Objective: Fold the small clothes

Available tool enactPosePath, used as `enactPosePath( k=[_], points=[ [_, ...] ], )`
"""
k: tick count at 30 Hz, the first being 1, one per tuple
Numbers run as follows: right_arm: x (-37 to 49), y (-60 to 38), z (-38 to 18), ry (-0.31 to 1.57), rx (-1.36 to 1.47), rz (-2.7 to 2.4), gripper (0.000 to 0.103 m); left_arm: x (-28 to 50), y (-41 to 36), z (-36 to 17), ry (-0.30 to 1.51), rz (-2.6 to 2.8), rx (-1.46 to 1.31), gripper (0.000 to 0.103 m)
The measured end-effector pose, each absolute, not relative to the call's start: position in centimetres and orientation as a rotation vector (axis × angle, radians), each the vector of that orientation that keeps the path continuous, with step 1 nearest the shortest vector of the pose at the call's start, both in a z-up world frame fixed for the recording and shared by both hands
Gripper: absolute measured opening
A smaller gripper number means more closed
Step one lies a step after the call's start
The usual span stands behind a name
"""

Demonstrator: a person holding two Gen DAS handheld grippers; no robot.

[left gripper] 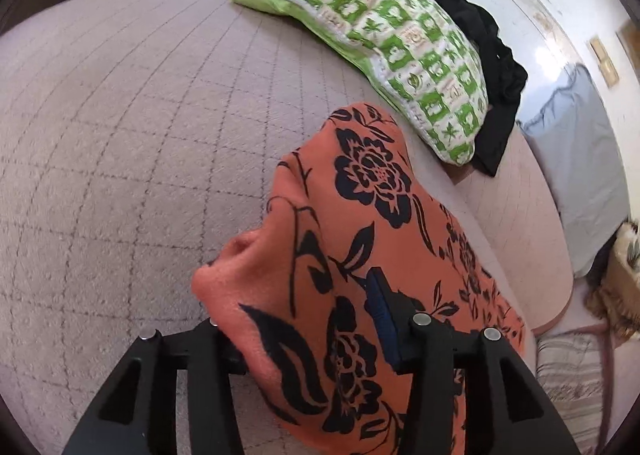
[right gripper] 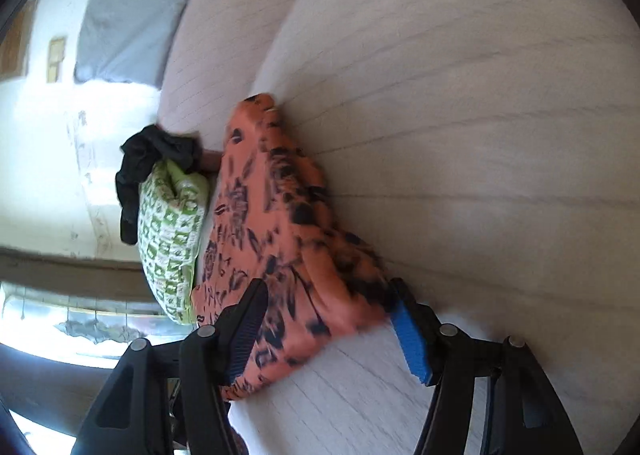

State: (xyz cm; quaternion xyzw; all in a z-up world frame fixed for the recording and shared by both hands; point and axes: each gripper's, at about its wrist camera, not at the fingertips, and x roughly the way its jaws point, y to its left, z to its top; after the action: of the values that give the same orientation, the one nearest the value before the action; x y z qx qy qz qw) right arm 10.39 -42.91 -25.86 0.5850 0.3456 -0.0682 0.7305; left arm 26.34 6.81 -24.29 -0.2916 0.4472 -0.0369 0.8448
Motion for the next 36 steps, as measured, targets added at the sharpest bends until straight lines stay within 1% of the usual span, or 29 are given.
enactPosePath(
  k=[1,2,3,4,5,8,10,12,15,18,20,24,25,26,27,28,29,30,31,32,33,34,35,36],
  points=[
    [11.0,-42.7,-25.9,0.754,1.272,-0.139,0.063,26.4,6.9,-24.3,0.942,-0.078,-0.618,0.030],
    [11.6,-42.4,-26.0,0.758,1.258,-0.122,0.052,26.4,7.2,-24.4,0.943,-0.076,-0.619,0.024],
    [12.3,-41.9,-26.3,0.786,1.236,-0.093,0.044,26.5,7.4,-24.5,0.943,-0.082,-0.633,0.024],
    [12.7,-41.5,-26.5,0.809,1.222,-0.074,0.027,26.4,7.6,-24.6,0.942,-0.086,-0.647,0.021],
    [12.7,-41.2,-26.5,0.809,1.208,-0.087,0.024,26.4,7.6,-24.5,0.937,-0.087,-0.650,0.019],
    [12.2,-40.3,-24.5,0.736,1.086,-0.117,0.020,25.9,7.4,-23.8,0.915,-0.093,-0.619,0.016],
    [11.7,-38.7,-21.6,0.681,0.914,-0.121,0.019,25.3,7.5,-22.8,0.886,-0.111,-0.625,0.015],
    [10.9,-37.5,-19.8,0.642,0.837,-0.116,0.019,24.4,8.0,-21.5,0.857,-0.151,-0.653,0.015],
    [8.9,-36.4,-18.2,0.626,0.800,-0.125,0.019,22.3,8.7,-19.9,0.851,-0.179,-0.657,0.015],
    [6.1,-36.3,-17.4,0.641,0.839,-0.118,0.019,19.6,9.5,-19.1,0.866,-0.178,-0.641,0.015],
    [4.2,-36.3,-17.7,0.681,0.853,-0.113,0.019,18.0,9.9,-19.7,0.906,-0.150,-0.616,0.016],
    [3.4,-36.9,-21.0,0.925,0.915,-0.187,0.026,17.6,9.7,-22.3,1.041,-0.084,-0.571,0.021],
    [3.2,-37.3,-21.4,0.948,0.963,-0.207,0.030,17.9,9.9,-22.6,1.057,-0.057,-0.575,0.032],
    [2.8,-37.6,-21.3,0.937,1.000,-0.221,0.033,18.0,10.1,-22.7,1.052,-0.057,-0.593,0.036],
    [2.3,-38.0,-20.7,0.916,1.009,-0.247,0.036,18.1,10.5,-22.7,1.042,-0.060,-0.625,0.037],
    [1.7,-38.2,-19.5,0.889,0.976,-0.305,0.047,18.2,10.7,-22.7,1.037,-0.056,-0.644,0.037],
    [1.2,-38.3,-18.3,0.856,0.929,-0.373,0.062,18.3,10.9,-22.8,1.031,-0.057,-0.660,0.037],
    [0.3,-38.4,-16.6,0.791,0.866,-0.466,0.066,18.3,10.9,-22.9,1.028,-0.057,-0.665,0.037],
    [0.1,-38.3,-15.5,0.748,0.830,-0.498,0.067,18.4,10.9,-23.0,1.024,-0.055,-0.663,0.035],
    [0.4,-38.0,-14.6,0.722,0.794,-0.485,0.067,18.6,10.9,-22.9,1.017,-0.051,-0.656,0.027],
    [1.9,-37.3,-13.6,0.734,0.736,-0.413,0.065,18.8,10.7,-22.8,1.008,-0.054,-0.648,0.025],
    [3.5,-36.3,-13.1,0.760,0.689,-0.358,0.058,18.9,10.8,-22.8,1.003,-0.051,-0.644,0.023],
    [5.3,-35.0,-12.7,0.790,0.639,-0.304,0.041,19.0,10.6,-22.6,0.989,-0.049,-0.632,0.022],
    [6.6,-34.0,-12.7,0.816,0.600,-0.261,0.033,18.9,10.4,-22.5,0.980,-0.051,-0.620,0.022]
  ],
)
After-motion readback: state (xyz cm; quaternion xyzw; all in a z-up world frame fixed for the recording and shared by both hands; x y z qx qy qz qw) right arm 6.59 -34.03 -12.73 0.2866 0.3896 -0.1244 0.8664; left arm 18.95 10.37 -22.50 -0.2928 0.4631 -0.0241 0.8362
